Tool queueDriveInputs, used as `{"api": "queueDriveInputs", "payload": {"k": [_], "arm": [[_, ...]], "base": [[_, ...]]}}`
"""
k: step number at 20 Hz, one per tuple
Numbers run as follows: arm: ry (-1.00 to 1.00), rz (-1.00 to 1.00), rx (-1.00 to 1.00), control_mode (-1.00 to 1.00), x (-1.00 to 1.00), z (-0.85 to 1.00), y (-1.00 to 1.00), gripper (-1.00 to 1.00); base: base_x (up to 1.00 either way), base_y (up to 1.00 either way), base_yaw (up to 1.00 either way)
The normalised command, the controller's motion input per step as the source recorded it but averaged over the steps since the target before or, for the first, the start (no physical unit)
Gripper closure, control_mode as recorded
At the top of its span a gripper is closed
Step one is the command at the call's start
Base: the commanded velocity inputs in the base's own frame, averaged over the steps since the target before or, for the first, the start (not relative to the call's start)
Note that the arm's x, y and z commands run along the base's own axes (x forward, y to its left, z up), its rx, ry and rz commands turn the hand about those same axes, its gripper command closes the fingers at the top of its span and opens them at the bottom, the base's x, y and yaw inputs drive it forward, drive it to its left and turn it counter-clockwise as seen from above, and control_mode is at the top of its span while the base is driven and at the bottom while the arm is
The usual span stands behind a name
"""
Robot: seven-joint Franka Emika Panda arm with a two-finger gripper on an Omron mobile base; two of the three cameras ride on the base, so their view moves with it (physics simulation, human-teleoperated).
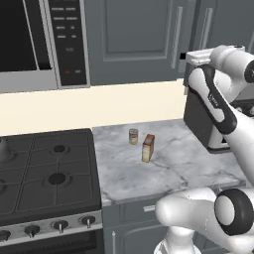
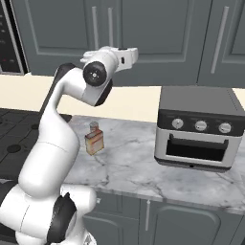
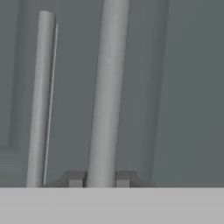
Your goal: Pick the pan from the cabinet and place it on the stove. Then turn on the stove burner for the pan.
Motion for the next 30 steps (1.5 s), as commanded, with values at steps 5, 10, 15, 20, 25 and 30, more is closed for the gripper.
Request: {"api": "queueDriveInputs", "payload": {"k": [5, 10, 15, 20, 25, 30], "arm": [[0.05, 0.00, 0.00, -1.00, -0.75, 0.00, -0.56, 1.00], [0.02, 0.00, 0.00, -1.00, -0.83, 0.00, -0.67, 1.00], [0.00, 0.00, 0.01, -1.00, -0.84, 0.00, -0.74, 1.00], [0.02, 0.00, 0.03, -1.00, -0.66, 0.00, -0.74, -1.00], [0.09, 0.00, 0.01, -1.00, -0.24, -0.24, -0.20, -1.00], [0.00, 0.00, 0.00, -1.00, -0.28, -0.07, -0.02, -1.00]], "base": [[0.00, 0.00, 0.00], [0.00, 0.00, 0.00], [0.00, 0.00, 0.00], [0.00, 0.00, 0.00], [0.00, 0.00, 0.00], [0.00, 0.00, 0.00]]}}
